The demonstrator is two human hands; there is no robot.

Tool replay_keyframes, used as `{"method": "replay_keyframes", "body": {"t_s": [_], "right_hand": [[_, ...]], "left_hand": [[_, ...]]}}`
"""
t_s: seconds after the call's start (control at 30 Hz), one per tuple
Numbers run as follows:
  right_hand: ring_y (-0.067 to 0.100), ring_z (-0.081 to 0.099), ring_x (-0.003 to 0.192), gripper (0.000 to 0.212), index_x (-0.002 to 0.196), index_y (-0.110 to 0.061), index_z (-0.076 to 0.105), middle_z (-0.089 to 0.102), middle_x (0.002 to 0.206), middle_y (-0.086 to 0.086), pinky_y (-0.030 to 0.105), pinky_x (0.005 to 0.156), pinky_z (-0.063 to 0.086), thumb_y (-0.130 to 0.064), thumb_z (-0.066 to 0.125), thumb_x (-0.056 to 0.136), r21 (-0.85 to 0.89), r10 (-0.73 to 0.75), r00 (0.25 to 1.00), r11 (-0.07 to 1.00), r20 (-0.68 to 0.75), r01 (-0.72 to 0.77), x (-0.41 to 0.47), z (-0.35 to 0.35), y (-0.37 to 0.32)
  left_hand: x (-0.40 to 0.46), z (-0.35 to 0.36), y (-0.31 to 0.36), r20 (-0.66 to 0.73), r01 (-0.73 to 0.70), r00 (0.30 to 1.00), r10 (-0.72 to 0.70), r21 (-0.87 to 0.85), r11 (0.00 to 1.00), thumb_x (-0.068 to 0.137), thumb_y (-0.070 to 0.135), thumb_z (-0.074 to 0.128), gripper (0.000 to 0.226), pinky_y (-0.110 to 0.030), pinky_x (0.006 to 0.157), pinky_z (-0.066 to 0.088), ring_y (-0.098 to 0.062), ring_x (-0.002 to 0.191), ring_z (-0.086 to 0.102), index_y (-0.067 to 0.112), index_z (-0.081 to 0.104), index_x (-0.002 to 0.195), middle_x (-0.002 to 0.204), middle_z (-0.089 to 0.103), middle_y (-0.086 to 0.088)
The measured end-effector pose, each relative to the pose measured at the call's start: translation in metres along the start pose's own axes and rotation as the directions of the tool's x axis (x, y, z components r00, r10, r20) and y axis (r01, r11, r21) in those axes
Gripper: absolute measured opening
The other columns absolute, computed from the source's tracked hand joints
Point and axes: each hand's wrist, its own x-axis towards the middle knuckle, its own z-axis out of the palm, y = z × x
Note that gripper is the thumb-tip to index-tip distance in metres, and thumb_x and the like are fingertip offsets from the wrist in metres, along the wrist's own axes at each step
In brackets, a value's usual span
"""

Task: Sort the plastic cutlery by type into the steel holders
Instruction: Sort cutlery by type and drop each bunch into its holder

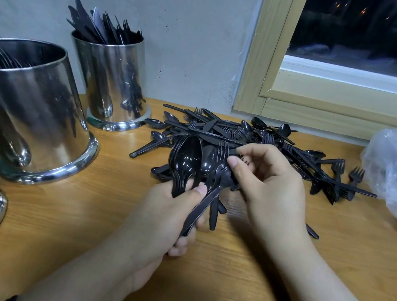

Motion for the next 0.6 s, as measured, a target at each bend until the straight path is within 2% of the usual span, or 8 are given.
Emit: {"method": "replay_keyframes", "body": {"t_s": [0.17,0.23,0.27,0.33,0.43,0.53,0.6], "right_hand": [[0.010,0.056,0.059,0.023,0.115,-0.022,0.068,0.064,0.079,-0.006,0.023,0.062,0.048,-0.023,0.071,0.092,0.197,0.219,0.968,0.951,0.119,-0.239,0.001,-0.001,0.000],[0.017,0.052,0.056,0.017,0.108,-0.020,0.072,0.064,0.074,0.001,0.027,0.056,0.044,-0.029,0.063,0.098,0.247,0.267,0.932,0.913,0.246,-0.326,0.000,-0.003,-0.002],[0.020,0.048,0.056,0.020,0.102,-0.018,0.072,0.061,0.069,0.003,0.026,0.054,0.041,-0.032,0.058,0.101,0.256,0.262,0.917,0.904,0.301,-0.342,-0.001,-0.003,-0.003],[0.022,0.043,0.056,0.029,0.095,-0.013,0.069,0.057,0.066,0.005,0.027,0.051,0.037,-0.033,0.052,0.104,0.253,0.239,0.911,0.909,0.335,-0.332,-0.003,-0.003,-0.005],[0.019,0.045,0.056,0.031,0.091,-0.009,0.066,0.057,0.069,0.011,0.031,0.051,0.036,-0.032,0.051,0.105,0.242,0.264,0.918,0.909,0.295,-0.339,-0.002,-0.002,-0.007],[0.020,0.045,0.056,0.033,0.088,-0.003,0.061,0.057,0.068,0.014,0.031,0.052,0.037,-0.031,0.053,0.104,0.214,0.255,0.924,0.922,0.286,-0.321,-0.002,-0.002,-0.007],[0.016,0.046,0.055,0.033,0.086,-0.004,0.059,0.057,0.064,0.007,0.028,0.051,0.039,-0.030,0.052,0.104,0.167,0.230,0.935,0.945,0.269,-0.281,-0.002,-0.002,-0.006]], "left_hand": [[0.000,-0.001,0.001,0.041,0.014,0.999,-0.011,-0.069,0.998,0.107,0.034,0.045,0.037,-0.020,0.033,0.028,-0.009,0.036,0.037,0.011,0.052,0.080,0.054,0.051,0.003],[-0.002,-0.001,0.001,0.056,-0.007,0.998,0.011,-0.057,0.998,0.106,0.037,0.048,0.031,-0.021,0.035,0.028,-0.010,0.040,0.037,0.017,0.059,0.084,0.062,0.053,0.001],[-0.003,-0.001,0.002,0.073,-0.016,0.997,0.020,-0.048,0.999,0.106,0.038,0.049,0.032,-0.022,0.035,0.028,-0.010,0.041,0.038,0.022,0.062,0.081,0.063,0.054,0.001],[-0.006,0.001,0.004,0.091,-0.020,0.996,0.022,-0.016,1.000,0.106,0.037,0.049,0.038,-0.022,0.036,0.029,-0.010,0.040,0.038,0.024,0.063,0.074,0.060,0.055,0.001],[-0.009,0.003,0.007,0.066,-0.049,0.997,0.046,0.048,0.998,0.107,0.033,0.049,0.042,-0.024,0.037,0.033,-0.014,0.040,0.045,0.015,0.062,0.072,0.056,0.059,-0.001],[-0.009,0.004,0.008,0.075,-0.080,0.994,0.076,0.053,0.995,0.108,0.028,0.047,0.029,-0.027,0.041,0.042,-0.023,0.048,0.059,0.009,0.064,0.094,0.070,0.071,-0.009],[-0.009,0.006,0.008,0.091,-0.062,0.994,0.059,0.032,0.998,0.108,0.028,0.047,0.024,-0.030,0.046,0.048,-0.028,0.056,0.066,0.012,0.065,0.105,0.080,0.075,-0.013]]}}
